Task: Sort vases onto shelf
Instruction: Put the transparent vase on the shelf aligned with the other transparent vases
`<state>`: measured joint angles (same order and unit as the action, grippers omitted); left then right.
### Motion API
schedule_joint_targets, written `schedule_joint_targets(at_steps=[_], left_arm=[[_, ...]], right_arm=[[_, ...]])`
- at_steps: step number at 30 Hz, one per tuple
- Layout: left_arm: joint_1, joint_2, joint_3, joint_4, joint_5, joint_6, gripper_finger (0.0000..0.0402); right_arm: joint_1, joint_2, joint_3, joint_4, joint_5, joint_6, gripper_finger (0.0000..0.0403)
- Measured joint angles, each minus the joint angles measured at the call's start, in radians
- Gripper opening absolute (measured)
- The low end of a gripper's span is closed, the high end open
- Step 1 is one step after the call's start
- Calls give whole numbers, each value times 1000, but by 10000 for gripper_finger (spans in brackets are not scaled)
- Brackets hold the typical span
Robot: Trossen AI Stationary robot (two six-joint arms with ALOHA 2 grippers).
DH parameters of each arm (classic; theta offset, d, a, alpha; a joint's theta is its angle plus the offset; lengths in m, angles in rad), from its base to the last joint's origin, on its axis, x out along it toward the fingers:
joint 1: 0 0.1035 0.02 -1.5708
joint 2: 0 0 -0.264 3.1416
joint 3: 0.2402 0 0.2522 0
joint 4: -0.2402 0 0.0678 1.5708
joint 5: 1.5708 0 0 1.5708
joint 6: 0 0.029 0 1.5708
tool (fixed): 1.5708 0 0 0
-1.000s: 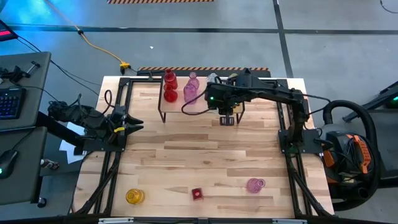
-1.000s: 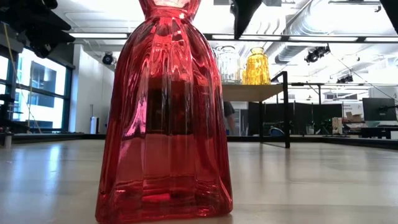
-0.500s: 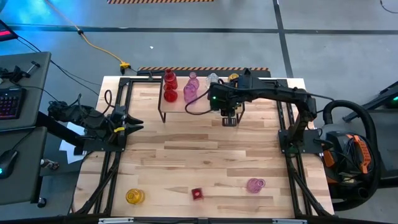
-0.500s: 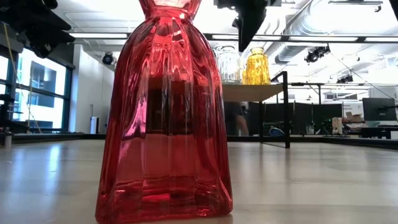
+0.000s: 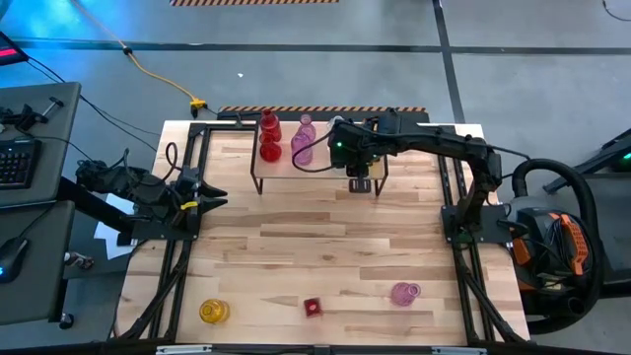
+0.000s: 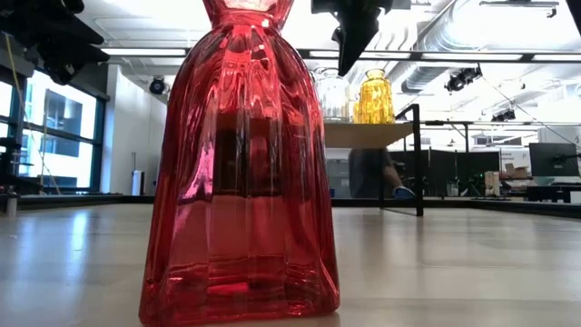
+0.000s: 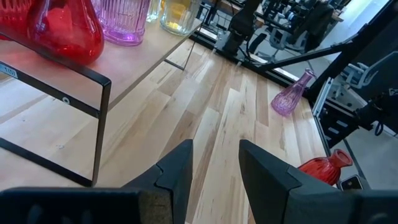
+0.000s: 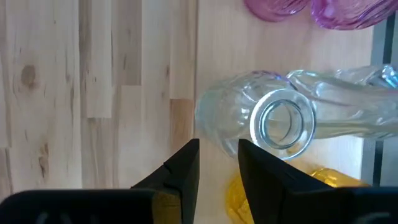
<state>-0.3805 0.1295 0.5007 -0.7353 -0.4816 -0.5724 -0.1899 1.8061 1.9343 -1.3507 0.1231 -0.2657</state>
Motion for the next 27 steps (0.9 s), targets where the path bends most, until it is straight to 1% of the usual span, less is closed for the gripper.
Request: schedule_joint_targets(at_steps=[20,27], left_arm=[[0,0,0,0,0,0,120],[0,0,0,0,0,0,120]], right_arm=[[-12,13,1,33,7,-31,103],[-12,-15,16,20,22,-22,103]])
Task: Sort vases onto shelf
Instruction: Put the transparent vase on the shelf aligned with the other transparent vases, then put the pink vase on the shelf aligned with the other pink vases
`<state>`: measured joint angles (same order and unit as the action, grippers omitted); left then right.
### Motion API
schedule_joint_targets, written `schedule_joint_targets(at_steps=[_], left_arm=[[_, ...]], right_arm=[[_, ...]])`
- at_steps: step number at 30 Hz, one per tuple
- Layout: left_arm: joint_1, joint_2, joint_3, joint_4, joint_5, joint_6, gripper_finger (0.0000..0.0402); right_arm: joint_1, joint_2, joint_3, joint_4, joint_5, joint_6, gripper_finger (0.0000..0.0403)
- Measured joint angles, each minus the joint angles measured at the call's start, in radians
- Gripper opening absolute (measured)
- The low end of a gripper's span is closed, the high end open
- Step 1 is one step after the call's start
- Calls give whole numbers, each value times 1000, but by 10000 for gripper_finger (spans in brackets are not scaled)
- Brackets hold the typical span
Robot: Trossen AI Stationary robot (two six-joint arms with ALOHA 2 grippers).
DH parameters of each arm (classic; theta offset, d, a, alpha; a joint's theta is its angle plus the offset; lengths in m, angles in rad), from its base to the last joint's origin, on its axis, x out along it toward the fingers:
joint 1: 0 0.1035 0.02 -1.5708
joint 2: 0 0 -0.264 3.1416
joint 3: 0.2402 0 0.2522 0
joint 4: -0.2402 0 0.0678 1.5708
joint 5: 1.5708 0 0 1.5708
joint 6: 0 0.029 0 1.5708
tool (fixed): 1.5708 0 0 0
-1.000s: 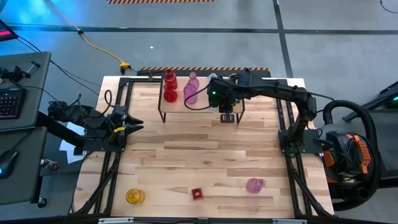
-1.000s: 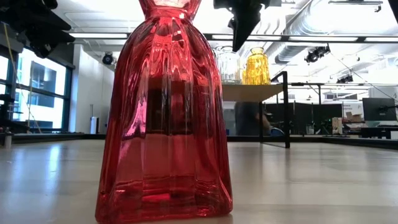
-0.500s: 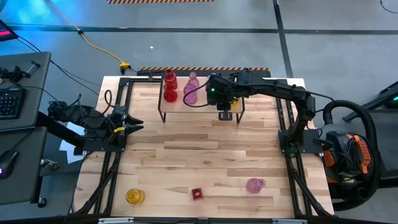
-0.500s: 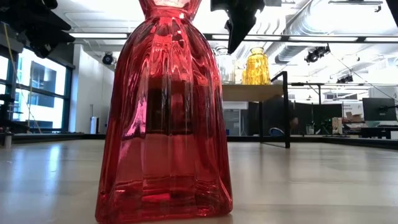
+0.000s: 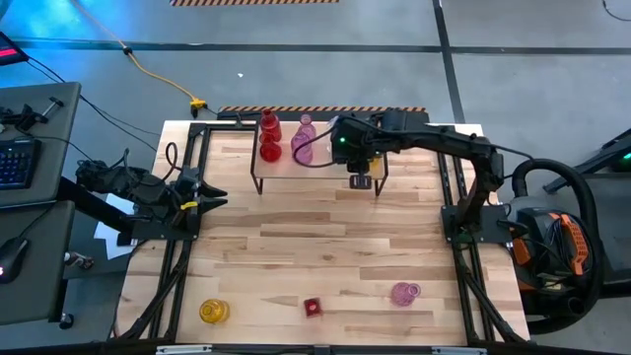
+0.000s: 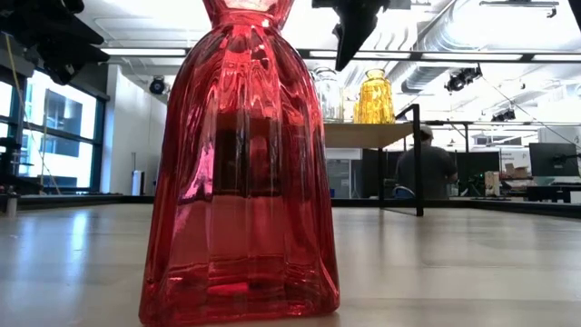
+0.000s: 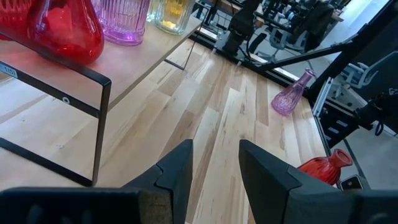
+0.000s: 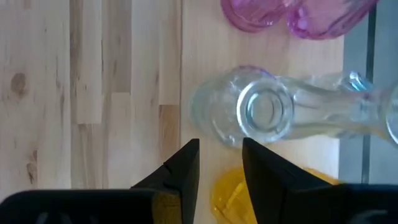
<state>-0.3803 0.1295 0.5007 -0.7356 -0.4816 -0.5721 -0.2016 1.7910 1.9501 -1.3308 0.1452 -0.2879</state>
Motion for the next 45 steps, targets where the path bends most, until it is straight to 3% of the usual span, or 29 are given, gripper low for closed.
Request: schedule_joint_targets(at_steps=[15,31,36,45], left_arm=[[0,0,0,0,0,0,120],[0,0,0,0,0,0,120],[0,0,0,0,0,0,120],[0,0,0,0,0,0,120]], right_arm=[[105,-5,131,-243,-1,191,103],[366,5,130,-206,13,480,103],[457,46,129,-134,60,572,103],[577,142,129,-7,38,676,103]])
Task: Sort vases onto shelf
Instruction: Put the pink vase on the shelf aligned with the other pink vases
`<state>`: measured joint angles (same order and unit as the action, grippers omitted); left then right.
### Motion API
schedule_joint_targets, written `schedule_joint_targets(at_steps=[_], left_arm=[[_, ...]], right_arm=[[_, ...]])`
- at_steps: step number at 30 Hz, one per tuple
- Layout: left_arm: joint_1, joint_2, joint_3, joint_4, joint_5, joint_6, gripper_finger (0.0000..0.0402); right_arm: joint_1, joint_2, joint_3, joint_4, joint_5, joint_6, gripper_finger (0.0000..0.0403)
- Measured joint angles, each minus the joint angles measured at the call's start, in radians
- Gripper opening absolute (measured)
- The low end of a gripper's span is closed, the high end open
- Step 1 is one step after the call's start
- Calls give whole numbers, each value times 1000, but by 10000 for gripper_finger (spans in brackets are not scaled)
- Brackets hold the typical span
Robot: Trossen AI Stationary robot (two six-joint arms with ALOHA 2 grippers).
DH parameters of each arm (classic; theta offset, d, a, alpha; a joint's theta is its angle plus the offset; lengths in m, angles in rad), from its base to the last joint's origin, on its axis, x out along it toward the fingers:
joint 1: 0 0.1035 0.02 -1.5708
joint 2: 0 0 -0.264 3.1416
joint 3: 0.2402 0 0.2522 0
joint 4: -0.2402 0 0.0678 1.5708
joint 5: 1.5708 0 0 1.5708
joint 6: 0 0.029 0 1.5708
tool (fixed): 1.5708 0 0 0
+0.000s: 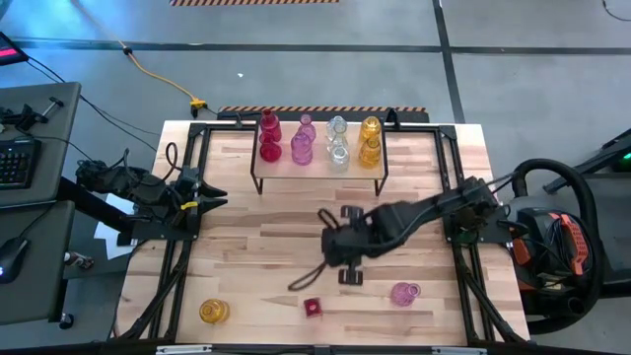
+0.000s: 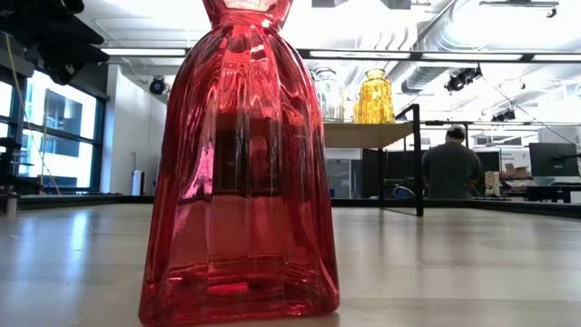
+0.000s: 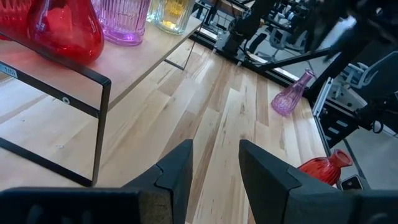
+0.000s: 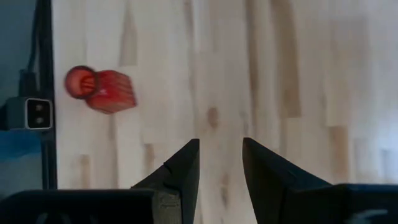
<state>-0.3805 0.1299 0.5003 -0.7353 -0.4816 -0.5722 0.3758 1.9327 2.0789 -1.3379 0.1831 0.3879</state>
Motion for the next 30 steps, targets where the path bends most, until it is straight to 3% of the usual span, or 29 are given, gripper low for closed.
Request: schedule_joint_targets(at_steps=[12,21,30], left_arm=[[0,0,0,0,0,0,120],[0,0,0,0,0,0,120],[0,0,0,0,0,0,120]], right_arm=[[141,48,0,93,18,202,103],[216,53,0,13,33,441,103],[387,39,0,-89,283,773,103]])
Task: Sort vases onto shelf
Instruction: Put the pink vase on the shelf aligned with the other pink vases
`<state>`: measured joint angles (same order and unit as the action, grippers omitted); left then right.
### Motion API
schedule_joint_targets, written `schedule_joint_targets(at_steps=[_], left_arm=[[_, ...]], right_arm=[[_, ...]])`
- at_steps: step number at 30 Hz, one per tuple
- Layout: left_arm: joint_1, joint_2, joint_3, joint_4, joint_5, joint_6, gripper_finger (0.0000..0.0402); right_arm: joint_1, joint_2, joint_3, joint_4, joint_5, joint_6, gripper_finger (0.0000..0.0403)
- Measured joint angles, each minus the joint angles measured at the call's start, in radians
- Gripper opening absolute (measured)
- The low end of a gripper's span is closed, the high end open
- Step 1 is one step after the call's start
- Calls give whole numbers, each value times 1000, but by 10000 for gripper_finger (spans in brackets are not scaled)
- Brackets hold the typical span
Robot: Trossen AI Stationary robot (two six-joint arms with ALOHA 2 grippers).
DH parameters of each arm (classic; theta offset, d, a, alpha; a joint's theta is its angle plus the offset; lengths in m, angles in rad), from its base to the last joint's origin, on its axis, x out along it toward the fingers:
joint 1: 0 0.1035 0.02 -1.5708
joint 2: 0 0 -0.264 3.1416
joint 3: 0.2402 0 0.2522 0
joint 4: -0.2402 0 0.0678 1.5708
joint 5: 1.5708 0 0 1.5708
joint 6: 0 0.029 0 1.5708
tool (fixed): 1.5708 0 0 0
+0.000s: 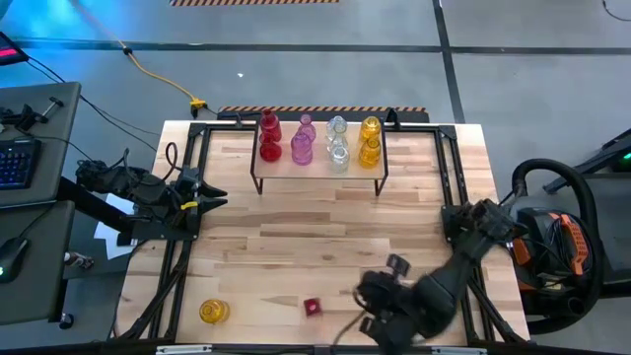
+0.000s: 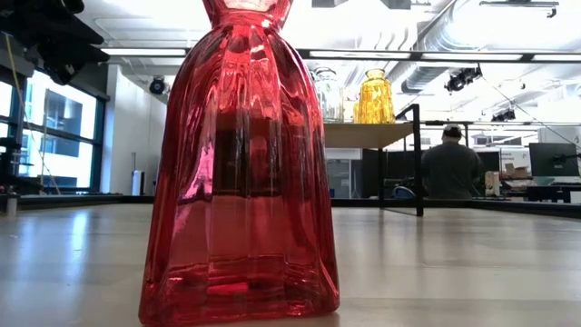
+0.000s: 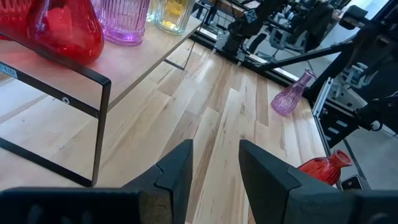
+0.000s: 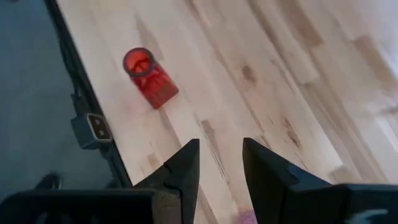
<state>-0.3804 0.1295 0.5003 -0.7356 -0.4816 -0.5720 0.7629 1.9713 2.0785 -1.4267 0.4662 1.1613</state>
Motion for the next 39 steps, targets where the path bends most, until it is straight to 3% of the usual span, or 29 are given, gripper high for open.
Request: schedule_joint_targets(at_steps=[6,12,24,39], left_arm=[[0,0,0,0,0,0,120],[0,0,0,0,0,0,120],[0,0,0,0,0,0,120],[0,0,0,0,0,0,120]], right_arm=[[114,0,0,-107,144,252,103],[181,0,0,-144,211,396,103],[238,13,1,-144,220,485,103],[320,101,1,-144,174,891,103]])
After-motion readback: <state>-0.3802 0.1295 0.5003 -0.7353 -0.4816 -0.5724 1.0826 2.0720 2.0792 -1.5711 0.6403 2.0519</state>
